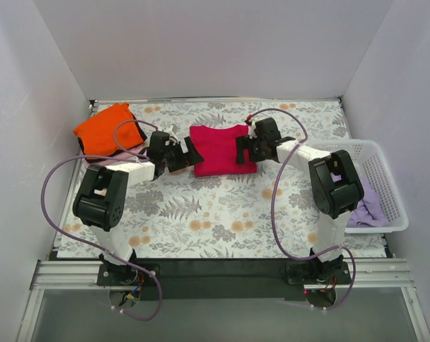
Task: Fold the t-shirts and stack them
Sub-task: Neatly place the folded tshirt to the corner
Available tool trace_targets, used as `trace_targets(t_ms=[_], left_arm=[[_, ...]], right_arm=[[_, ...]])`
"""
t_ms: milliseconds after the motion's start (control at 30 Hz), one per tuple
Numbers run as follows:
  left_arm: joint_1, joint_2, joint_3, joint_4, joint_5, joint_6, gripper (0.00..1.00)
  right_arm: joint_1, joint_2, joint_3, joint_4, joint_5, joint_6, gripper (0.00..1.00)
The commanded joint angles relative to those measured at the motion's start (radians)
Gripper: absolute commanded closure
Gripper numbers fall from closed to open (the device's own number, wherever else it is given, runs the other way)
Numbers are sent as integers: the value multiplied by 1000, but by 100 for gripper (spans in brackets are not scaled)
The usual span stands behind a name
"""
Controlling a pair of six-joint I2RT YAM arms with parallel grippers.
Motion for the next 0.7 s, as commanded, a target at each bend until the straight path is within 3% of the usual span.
trace_targets(t_ms=[0,667], left_arm=[[17,14,-15,99,64,-42,16],[28,221,31,278,139,-137,16]], right_arm=[[7,-48,-7,46,-8,6,16],[14,-37,-7,49,-13,8,16]])
